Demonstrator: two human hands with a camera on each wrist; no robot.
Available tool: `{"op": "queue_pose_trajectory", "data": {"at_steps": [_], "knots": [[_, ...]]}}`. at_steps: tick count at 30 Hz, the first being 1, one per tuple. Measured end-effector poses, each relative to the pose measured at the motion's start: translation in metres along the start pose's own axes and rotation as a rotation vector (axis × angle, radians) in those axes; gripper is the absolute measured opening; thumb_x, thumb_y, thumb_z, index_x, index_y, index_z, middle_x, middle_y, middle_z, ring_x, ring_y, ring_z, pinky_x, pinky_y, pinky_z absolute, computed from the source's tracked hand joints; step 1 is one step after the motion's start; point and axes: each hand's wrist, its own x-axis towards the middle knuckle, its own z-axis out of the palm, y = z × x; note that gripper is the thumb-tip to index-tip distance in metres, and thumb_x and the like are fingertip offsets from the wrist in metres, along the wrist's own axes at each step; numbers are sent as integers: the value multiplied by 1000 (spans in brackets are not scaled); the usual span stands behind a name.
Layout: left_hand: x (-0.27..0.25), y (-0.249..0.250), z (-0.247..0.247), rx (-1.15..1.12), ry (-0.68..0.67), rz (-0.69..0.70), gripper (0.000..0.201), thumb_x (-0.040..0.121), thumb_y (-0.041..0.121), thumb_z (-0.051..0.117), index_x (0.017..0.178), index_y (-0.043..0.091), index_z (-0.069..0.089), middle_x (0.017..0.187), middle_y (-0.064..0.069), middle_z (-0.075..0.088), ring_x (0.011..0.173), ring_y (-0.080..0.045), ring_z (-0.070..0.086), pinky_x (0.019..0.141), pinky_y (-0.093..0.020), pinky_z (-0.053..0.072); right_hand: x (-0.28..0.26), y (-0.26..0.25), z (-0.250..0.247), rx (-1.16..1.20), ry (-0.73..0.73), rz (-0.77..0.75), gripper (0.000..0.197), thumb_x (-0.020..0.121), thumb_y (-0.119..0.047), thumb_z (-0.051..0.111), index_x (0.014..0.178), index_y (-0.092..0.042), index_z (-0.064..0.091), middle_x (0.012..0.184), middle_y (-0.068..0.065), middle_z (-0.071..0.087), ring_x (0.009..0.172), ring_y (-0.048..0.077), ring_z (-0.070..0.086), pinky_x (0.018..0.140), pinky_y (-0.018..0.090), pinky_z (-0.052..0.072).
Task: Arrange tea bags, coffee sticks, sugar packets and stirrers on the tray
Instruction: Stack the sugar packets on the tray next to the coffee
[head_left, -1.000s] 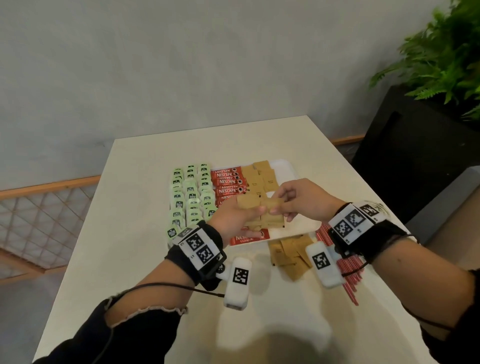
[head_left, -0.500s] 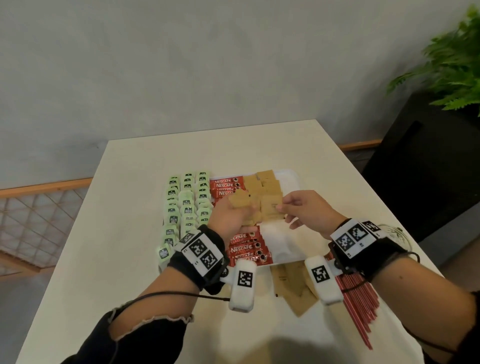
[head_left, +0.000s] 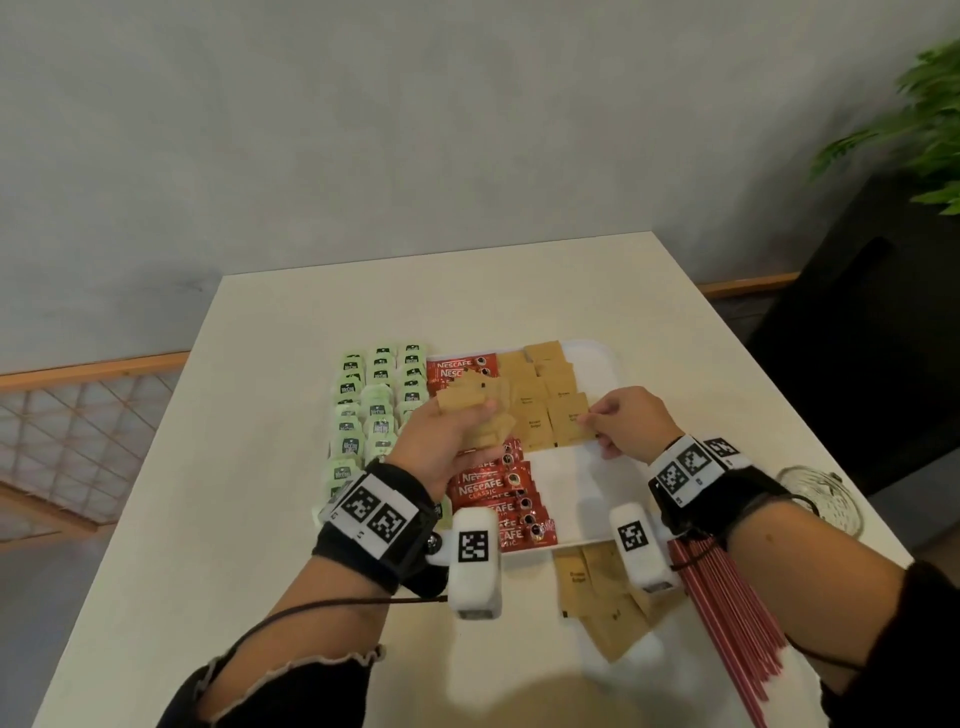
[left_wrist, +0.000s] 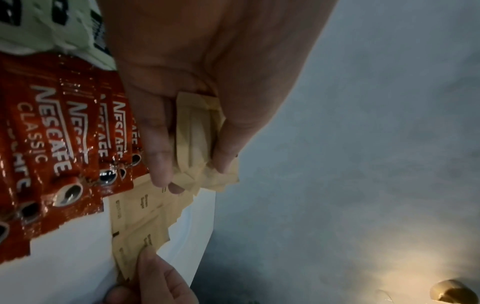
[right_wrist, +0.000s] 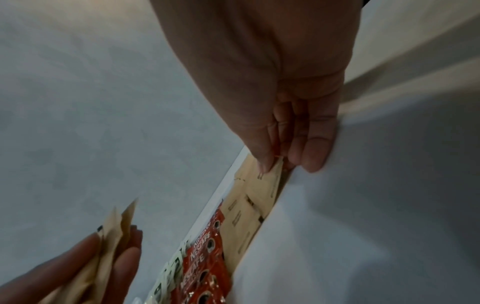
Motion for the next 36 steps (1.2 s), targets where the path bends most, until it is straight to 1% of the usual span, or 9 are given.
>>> {"op": "queue_pose_trajectory", "data": {"at_steps": [4, 6, 11, 16, 18, 27, 30, 33, 36], "knots": [[-5, -3, 11, -6, -61, -24, 20, 88, 9, 67, 108, 9, 65, 100, -9, 75, 93, -24, 73, 69, -33, 62, -12, -2, 1, -110, 114, -97, 21, 90, -31, 64, 83, -12, 66, 78, 1, 67, 70, 21, 65, 72, 38, 57], [-9, -3, 17, 7, -84, -20, 24, 88, 9, 67, 112, 9, 64, 107, -12, 73, 99, -27, 71, 67, -32, 62, -24, -9, 2, 11, 149, -174, 26, 93, -38, 58, 84, -15, 67, 80, 1, 67, 75, 20, 63, 73, 39, 54], [-19, -5, 22, 52, -105, 8, 27, 88, 12, 69, 114, 14, 66, 108, -7, 74, 99, -23, 71, 73, -35, 61, -65, -38, 8, 446, -11, -284, 27, 94, -29, 60, 83, -6, 70, 75, 4, 66, 61, 11, 56, 59, 24, 49], [-34, -4, 20, 56, -142, 16, 23, 88, 9, 68, 111, 14, 66, 94, -2, 76, 87, -20, 73, 70, -33, 61, -84, -44, 3, 422, -28, -362, 29, 94, -29, 61, 73, -10, 70, 65, -2, 66, 60, 11, 57, 59, 25, 50], [-40, -6, 19, 63, -152, 22, 22, 89, 10, 67, 111, 15, 66, 98, -4, 76, 88, -22, 73, 73, -35, 60, -92, -42, 7, 359, -19, -396, 29, 94, -30, 60, 74, -12, 70, 58, -6, 64, 58, 9, 58, 59, 24, 51], [-53, -2, 10, 30, -52, 72, 19, 91, 12, 64, 110, 10, 63, 109, -11, 73, 94, -25, 73, 70, -33, 62, -110, -28, 4, 451, 162, -305, 25, 96, -24, 58, 79, -12, 73, 68, 6, 67, 57, 13, 55, 62, 31, 52], [-53, -5, 9, 11, 27, 89, 20, 93, 15, 64, 112, 10, 64, 116, -12, 70, 95, -24, 72, 77, -35, 61, -115, -28, 2, 460, 176, -283, 26, 96, -24, 57, 80, -11, 72, 68, 3, 66, 56, 13, 55, 61, 30, 51], [-53, -6, 15, -27, 75, 74, 32, 93, 19, 63, 124, 11, 59, 122, -11, 65, 88, -22, 73, 72, -32, 61, -120, -30, 2, 470, 174, -285, 26, 97, -24, 56, 79, -11, 71, 67, 1, 66, 55, 11, 55, 59, 27, 51], [-54, -2, 21, -58, 55, 60, 26, 97, 23, 58, 120, 14, 63, 124, -12, 63, 96, -25, 70, 71, -32, 60, -120, -32, 2, 480, 179, -282, 26, 96, -25, 56, 83, -10, 72, 69, 3, 66, 56, 11, 55, 59, 26, 52]]}}
